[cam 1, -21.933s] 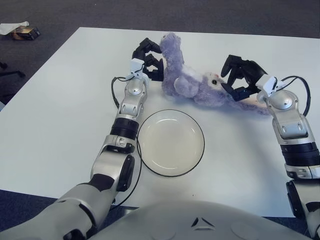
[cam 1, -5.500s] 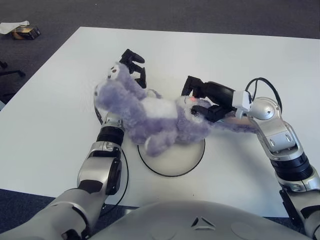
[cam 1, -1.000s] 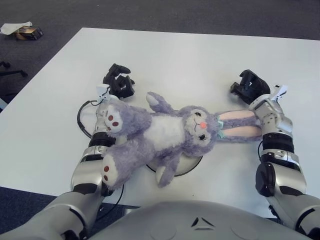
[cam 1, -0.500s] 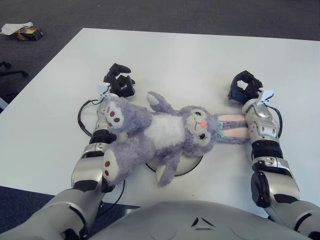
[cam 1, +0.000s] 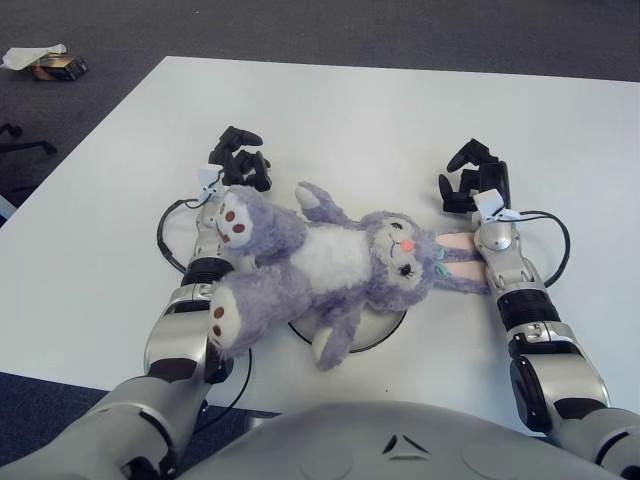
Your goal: Put the doll into the plate.
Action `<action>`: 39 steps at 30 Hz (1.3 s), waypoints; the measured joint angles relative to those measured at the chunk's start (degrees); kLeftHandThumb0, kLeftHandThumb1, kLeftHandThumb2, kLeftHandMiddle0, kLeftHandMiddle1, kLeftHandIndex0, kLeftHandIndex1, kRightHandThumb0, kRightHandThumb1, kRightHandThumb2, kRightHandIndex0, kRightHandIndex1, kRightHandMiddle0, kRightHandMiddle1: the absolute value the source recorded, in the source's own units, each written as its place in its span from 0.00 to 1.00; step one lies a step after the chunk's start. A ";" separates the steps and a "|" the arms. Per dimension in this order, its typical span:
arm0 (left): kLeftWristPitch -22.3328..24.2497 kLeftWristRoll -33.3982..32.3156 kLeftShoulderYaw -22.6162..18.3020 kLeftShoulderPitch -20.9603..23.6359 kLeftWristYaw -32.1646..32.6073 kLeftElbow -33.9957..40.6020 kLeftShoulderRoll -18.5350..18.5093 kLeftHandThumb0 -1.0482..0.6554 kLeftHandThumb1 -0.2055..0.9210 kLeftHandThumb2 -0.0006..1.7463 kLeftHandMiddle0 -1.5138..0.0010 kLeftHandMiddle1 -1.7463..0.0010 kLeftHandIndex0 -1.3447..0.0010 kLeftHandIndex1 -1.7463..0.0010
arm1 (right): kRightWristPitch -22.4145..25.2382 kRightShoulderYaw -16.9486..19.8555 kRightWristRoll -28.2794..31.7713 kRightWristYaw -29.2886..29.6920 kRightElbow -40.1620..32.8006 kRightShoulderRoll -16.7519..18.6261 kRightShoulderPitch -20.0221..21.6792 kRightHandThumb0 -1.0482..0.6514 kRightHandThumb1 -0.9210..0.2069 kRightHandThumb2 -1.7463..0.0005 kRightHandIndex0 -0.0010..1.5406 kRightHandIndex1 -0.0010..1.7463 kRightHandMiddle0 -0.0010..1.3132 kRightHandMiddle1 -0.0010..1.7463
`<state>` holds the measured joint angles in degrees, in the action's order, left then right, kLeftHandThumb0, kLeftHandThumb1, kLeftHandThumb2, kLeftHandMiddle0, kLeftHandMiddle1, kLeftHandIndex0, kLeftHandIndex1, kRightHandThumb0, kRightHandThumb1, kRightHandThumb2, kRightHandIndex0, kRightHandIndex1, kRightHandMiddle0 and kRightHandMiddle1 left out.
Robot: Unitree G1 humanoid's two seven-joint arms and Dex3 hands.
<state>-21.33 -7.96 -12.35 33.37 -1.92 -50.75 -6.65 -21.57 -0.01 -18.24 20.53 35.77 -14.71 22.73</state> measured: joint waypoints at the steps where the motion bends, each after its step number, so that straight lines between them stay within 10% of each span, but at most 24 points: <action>1: -0.08 0.02 0.01 -0.01 0.12 -0.07 0.07 0.61 0.33 0.86 0.59 0.00 0.55 0.00 | -0.94 -0.28 -0.95 1.76 1.31 -0.10 0.38 0.32 0.57 0.22 0.86 1.00 0.49 1.00; 10: -0.76 0.45 0.31 -0.26 1.16 -0.25 0.57 0.61 0.32 0.86 0.59 0.00 0.55 0.00 | -11.26 -0.19 -2.47 11.74 12.83 -0.47 5.04 0.32 0.58 0.21 0.88 1.00 0.50 1.00; 21: -1.52 0.75 0.78 -0.69 1.31 -0.51 0.89 0.61 0.32 0.86 0.59 0.00 0.55 0.00 | -20.35 4.97 8.55 1.43 22.45 -0.02 8.52 0.32 0.59 0.20 0.88 1.00 0.51 1.00; 39: -1.14 0.68 0.82 -2.10 1.20 1.06 0.88 0.60 0.18 0.94 0.42 0.00 0.50 0.08 | -9.98 11.92 22.81 -17.25 23.57 1.63 9.51 0.32 0.58 0.20 0.88 1.00 0.51 1.00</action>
<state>-22.47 -7.28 -11.53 31.27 -0.72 -49.69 -5.76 -31.56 11.91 4.57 3.28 59.34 -13.08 32.24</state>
